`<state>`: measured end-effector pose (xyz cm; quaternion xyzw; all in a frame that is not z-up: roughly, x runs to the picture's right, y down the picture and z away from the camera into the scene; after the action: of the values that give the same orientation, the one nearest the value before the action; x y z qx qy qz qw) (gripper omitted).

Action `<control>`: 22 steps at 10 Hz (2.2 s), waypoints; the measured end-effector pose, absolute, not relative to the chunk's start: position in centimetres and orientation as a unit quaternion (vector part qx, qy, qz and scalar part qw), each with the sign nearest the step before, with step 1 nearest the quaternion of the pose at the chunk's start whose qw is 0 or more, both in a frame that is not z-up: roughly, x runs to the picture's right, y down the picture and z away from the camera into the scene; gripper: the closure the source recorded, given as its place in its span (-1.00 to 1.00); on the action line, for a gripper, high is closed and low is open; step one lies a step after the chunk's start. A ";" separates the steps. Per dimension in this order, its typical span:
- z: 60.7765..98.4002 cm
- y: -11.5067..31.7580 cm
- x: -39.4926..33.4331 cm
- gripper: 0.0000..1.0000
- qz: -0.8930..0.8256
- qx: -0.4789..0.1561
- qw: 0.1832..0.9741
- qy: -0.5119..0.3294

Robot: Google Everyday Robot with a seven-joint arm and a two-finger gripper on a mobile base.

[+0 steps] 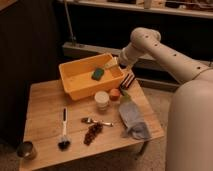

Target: Place apple in metal cup

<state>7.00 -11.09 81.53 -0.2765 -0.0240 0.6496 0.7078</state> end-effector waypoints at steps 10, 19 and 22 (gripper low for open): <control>85.4 -4.5 8.5 -0.60 0.684 -0.253 0.685 -0.001; 91.8 -2.6 8.7 -0.60 0.686 -0.264 0.678 0.025; 92.9 -2.5 6.9 -0.60 0.673 -0.280 0.685 0.021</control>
<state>6.89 -2.51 92.94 -0.2798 0.0214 0.6727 0.6847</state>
